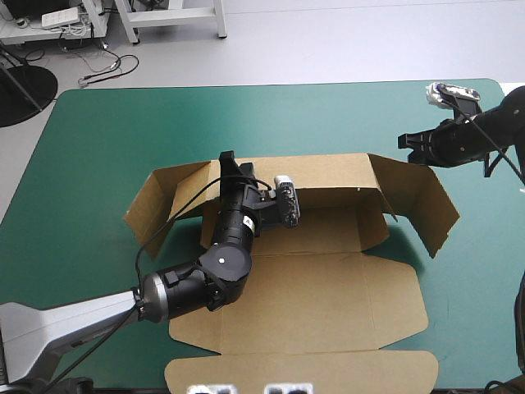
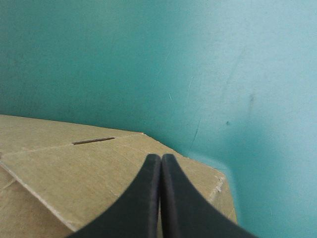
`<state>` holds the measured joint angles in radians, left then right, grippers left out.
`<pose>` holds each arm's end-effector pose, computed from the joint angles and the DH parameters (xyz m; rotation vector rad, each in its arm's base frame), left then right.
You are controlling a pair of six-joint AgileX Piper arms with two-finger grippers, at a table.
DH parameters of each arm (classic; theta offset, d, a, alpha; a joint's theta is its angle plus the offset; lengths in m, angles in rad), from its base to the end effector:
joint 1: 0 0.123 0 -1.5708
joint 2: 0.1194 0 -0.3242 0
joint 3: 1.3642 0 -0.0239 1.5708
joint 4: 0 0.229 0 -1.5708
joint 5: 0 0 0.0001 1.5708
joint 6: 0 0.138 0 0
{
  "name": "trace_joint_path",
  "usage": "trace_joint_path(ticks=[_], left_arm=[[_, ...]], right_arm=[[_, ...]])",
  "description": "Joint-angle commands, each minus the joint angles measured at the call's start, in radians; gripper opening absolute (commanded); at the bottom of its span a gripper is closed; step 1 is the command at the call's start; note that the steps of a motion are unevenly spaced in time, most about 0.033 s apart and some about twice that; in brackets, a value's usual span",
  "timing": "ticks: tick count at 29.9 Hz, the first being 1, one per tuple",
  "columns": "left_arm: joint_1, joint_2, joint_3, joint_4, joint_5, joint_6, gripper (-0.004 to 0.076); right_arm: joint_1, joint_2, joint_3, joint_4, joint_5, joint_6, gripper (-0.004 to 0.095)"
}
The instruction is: Fold the box
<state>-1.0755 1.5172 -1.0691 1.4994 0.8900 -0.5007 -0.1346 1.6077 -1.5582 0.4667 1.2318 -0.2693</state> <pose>0.2474 -0.2329 0.3502 1.2810 1.4425 0.8077 0.3334 0.0140 0.3613 -0.0819 2.6376 0.5172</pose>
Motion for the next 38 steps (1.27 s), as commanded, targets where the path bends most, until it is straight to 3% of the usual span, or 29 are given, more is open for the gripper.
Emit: trace_joint_path(ticks=[1, 6, 12, 14, 18, 24, 33, 38], left_arm=[[-0.009, -0.047, -0.026, 0.065, 0.035, -0.021, -0.001], [-0.009, -0.047, -0.026, 0.063, 0.036, -0.021, -0.001], [-0.009, -0.047, -0.026, 0.048, 0.032, -0.021, -0.001], [-0.009, -0.047, -0.026, 0.038, 0.026, -0.021, -0.001], [-0.006, -0.047, -0.026, 0.03, 0.014, -0.021, -0.001], [-0.004, -0.011, -0.026, 0.016, 0.022, -0.016, -0.001], [-0.004, 0.046, -0.026, 0.007, 0.039, -0.009, -0.001], [-0.004, 0.06, -0.026, 0.007, 0.03, -0.009, -0.001]], right_arm=[[-0.01, -0.062, 0.008, 0.08, 0.02, -0.034, -0.002], [-0.01, -0.096, 0.14, 0.13, 0.001, -0.101, -0.002], [-0.01, -0.201, 0.321, 0.164, -0.122, -0.173, -0.002], [-0.01, -0.234, 0.376, 0.2, -0.168, -0.22, -0.002], [-0.01, -0.292, 0.5, 0.38, -0.286, -0.373, -0.002], [-0.01, -0.351, 0.664, 0.562, -0.383, -0.596, -0.002], [-0.01, -0.433, 0.826, 0.686, -0.484, -0.803, -0.002], [-0.01, -0.44, 0.835, 0.735, -0.473, -0.949, -0.0014]])
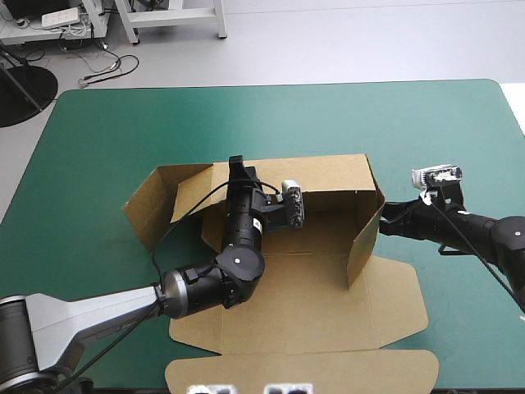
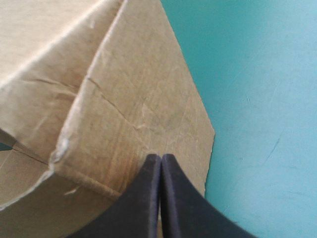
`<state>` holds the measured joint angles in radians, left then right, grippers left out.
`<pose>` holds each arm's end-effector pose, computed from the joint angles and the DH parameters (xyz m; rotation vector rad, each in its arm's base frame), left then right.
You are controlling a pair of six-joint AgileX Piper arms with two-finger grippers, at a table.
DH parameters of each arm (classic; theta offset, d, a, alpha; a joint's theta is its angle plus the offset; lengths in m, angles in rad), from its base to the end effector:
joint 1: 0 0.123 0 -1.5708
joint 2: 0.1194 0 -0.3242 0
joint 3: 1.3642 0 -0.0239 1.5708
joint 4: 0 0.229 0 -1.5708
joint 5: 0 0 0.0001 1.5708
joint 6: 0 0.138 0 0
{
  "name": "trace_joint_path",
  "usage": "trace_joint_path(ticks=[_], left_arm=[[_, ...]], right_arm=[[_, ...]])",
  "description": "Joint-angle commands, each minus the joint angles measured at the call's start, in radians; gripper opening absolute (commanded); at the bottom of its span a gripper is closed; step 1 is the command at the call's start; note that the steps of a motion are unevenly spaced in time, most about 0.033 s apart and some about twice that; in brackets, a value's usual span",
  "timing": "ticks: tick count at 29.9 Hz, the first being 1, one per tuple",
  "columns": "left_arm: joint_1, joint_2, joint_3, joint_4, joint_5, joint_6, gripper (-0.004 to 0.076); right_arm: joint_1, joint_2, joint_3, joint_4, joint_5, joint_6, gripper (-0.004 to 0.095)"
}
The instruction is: Fold the box
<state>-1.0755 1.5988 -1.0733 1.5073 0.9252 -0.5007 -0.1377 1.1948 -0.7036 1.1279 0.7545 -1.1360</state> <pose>0.2571 -0.2444 0.3266 1.3340 1.4600 0.8825 0.2238 0.0553 0.2918 -0.3215 2.2087 0.6309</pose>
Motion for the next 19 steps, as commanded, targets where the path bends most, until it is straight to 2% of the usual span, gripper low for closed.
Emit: trace_joint_path(ticks=[1, 3, 6, 8, 10, 12, 19], left_arm=[[-0.004, -0.022, -0.022, -0.001, -0.005, -0.009, -0.001], [-0.004, -0.02, -0.022, -0.001, -0.005, -0.009, -0.001], [-0.004, -0.02, -0.022, -0.001, -0.005, -0.009, -0.001], [-0.004, -0.02, -0.022, -0.001, -0.005, -0.009, -0.001], [-0.004, -0.02, -0.022, -0.001, -0.005, -0.009, -0.001], [-0.004, -0.02, -0.022, -0.001, -0.005, -0.009, -0.001], [-0.004, -0.02, -0.022, -0.001, -0.009, -0.014, -0.0009]], right_arm=[[-0.007, -0.027, -0.019, 0.069, 0.005, -0.101, -0.0003], [-0.007, -0.027, -0.021, 0.029, 0.005, -0.096, 0.0068], [-0.007, -0.027, -0.021, -0.02, 0.038, -0.096, 0.0263], [-0.007, -0.027, -0.021, -0.042, 0.074, -0.182, 0.0404], [-0.007, -0.027, -0.021, -0.043, 0.09, -0.258, 0.0493], [-0.007, -0.027, -0.021, -0.033, 0.09, -0.292, 0.0529], [-0.007, -0.027, -0.021, -0.033, 0.122, -0.33, 0.0529]])
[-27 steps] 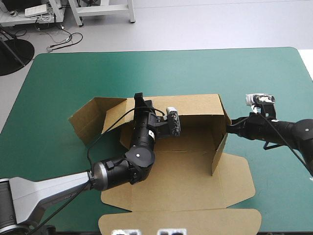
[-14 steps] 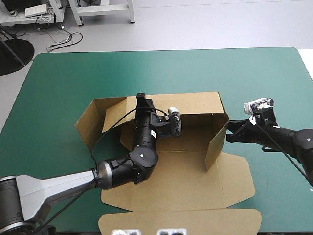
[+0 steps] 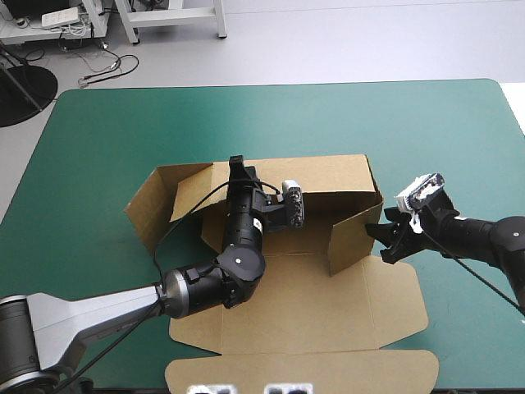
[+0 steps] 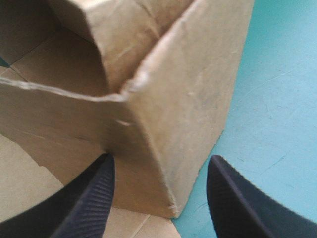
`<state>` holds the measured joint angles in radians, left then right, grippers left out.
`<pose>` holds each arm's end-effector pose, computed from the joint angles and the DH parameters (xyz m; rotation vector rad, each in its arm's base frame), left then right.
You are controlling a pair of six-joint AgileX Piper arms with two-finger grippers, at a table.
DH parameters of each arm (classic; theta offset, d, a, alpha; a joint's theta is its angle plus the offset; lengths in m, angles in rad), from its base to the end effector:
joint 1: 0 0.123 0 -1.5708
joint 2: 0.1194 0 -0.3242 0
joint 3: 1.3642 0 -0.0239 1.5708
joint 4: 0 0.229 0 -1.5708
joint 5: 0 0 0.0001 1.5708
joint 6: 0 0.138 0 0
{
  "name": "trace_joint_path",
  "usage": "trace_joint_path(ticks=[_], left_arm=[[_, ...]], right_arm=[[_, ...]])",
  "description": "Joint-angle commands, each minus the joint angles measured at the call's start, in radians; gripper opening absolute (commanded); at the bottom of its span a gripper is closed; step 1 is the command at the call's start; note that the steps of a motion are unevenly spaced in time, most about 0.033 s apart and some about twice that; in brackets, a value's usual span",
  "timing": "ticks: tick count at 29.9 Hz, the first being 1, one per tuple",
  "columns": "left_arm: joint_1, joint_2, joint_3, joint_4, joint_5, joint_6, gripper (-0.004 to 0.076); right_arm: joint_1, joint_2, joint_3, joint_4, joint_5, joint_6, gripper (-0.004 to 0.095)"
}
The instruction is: Fold the box
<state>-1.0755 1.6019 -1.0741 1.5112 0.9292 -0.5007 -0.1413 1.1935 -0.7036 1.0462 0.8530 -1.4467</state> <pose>0.2577 -0.2447 0.3263 1.3341 1.4577 0.8895 0.2111 0.0609 0.2852 -0.7820 2.1302 0.5059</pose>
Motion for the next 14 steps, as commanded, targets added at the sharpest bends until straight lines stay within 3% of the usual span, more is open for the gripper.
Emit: trace_joint_path(ticks=[1, 9, 14], left_arm=[[-0.004, -0.023, -0.021, -0.005, -0.018, -0.014, -0.001], [-0.004, -0.023, -0.021, -0.005, -0.06, -0.014, -0.001], [-0.004, -0.023, -0.021, -0.005, -0.06, -0.014, -0.001]], right_arm=[[-0.003, -0.026, -0.021, 0.048, 0.014, -0.019, 0.0529], [0.014, 0.026, -0.021, 0.104, 0.018, -0.068, 0.0529], [0.035, 0.074, -0.021, 0.209, -0.037, -0.112, 0.0528]])
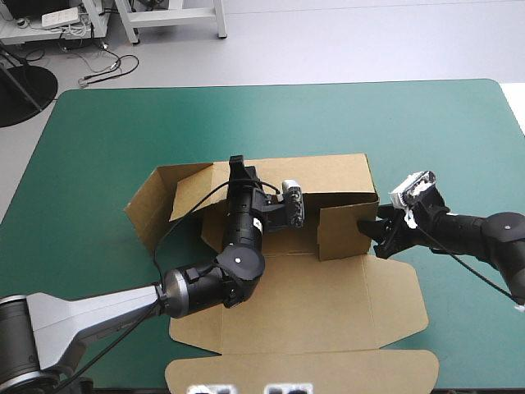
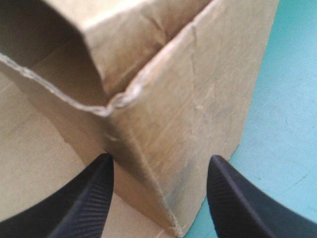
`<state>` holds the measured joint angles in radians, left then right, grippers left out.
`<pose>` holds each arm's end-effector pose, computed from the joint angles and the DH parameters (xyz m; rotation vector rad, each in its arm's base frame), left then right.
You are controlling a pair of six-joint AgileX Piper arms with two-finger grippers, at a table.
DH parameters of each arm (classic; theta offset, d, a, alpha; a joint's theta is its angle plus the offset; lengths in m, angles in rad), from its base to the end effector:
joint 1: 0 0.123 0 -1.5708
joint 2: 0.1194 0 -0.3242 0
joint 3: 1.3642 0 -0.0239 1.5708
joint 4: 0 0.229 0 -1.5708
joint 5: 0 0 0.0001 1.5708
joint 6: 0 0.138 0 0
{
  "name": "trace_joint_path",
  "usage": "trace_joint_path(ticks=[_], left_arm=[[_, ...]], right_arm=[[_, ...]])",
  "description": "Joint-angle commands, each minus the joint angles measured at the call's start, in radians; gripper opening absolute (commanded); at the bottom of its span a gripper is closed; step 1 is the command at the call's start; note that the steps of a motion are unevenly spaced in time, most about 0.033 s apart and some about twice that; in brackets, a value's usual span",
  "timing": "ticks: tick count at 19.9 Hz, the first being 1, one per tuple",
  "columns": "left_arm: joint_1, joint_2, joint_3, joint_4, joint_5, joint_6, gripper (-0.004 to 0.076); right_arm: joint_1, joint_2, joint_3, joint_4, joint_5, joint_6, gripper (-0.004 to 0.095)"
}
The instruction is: Fold the box
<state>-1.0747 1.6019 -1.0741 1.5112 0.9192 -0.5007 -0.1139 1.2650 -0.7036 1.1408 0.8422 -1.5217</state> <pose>0.2576 -0.2458 0.3259 1.3395 1.4545 0.8802 0.2259 0.0684 0.2781 -0.7785 2.1124 0.5737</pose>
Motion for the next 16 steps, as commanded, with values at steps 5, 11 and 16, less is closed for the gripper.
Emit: trace_joint_path(ticks=[5, 11, 16], left_arm=[[-0.005, -0.023, -0.021, -0.005, -0.082, -0.014, -0.001], [-0.005, -0.023, -0.021, 0.05, -0.082, -0.014, -0.0005], [-0.005, -0.021, -0.021, 0.08, -0.082, -0.014, 0.0239]], right_arm=[[0.012, 0.055, -0.019, 0.247, -0.069, -0.132, 0.0275], [0.012, 0.065, -0.019, 0.236, -0.066, -0.133, 0.0003], [0.012, 0.065, -0.019, 0.199, -0.06, -0.106, 0.0002]])
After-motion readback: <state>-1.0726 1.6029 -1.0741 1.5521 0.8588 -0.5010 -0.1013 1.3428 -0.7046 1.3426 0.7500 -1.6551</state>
